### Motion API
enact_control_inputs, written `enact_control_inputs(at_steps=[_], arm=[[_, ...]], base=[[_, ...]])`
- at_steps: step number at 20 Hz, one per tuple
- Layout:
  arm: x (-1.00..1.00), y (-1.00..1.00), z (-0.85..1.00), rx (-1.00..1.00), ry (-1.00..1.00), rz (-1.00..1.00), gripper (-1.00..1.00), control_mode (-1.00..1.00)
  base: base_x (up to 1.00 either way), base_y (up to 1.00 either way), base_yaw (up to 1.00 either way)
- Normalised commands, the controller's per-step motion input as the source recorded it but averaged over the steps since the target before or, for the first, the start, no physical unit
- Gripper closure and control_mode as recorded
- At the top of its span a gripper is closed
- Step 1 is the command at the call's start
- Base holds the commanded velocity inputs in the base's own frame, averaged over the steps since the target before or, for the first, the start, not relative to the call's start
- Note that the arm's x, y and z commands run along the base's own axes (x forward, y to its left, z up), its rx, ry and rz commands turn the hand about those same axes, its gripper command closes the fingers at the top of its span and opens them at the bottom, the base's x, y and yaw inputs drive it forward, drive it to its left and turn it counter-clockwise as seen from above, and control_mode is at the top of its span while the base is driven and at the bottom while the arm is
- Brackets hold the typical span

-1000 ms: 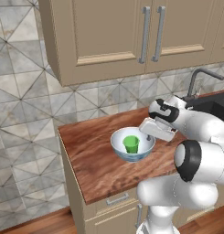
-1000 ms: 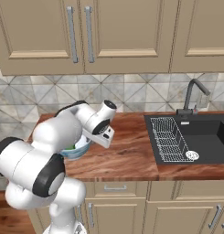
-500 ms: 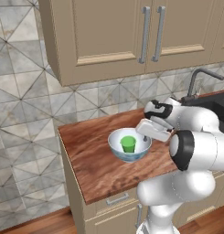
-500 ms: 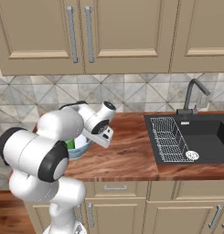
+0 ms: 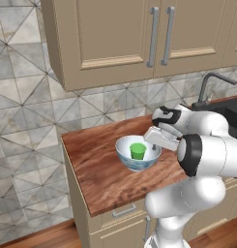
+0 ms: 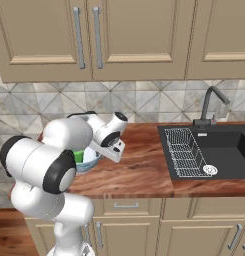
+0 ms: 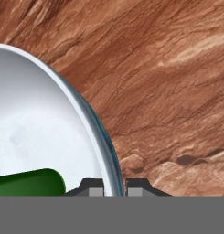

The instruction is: Place the cup inside the bowl on the dining table and move the bowl to any counter.

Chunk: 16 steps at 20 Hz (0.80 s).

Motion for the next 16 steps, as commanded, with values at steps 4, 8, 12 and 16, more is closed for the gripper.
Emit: enact_control_inputs(at_steps=[4,8,12,16], arm=[[0.0,0.03,0.0,0.0,0.0,0.0,1.0,-1.0],[0.0,0.0,0.0,0.0,0.0,0.0,1.0,-1.0],[0.0,0.0,0.0,0.0,0.0,0.0,1.0,-1.0],[0.0,0.0,0.0,0.0,0.0,0.0,1.0,-1.0]], base=[[0.0,0.0,0.0],[0.0,0.0,0.0],[0.0,0.0,0.0],[0.0,0.0,0.0]])
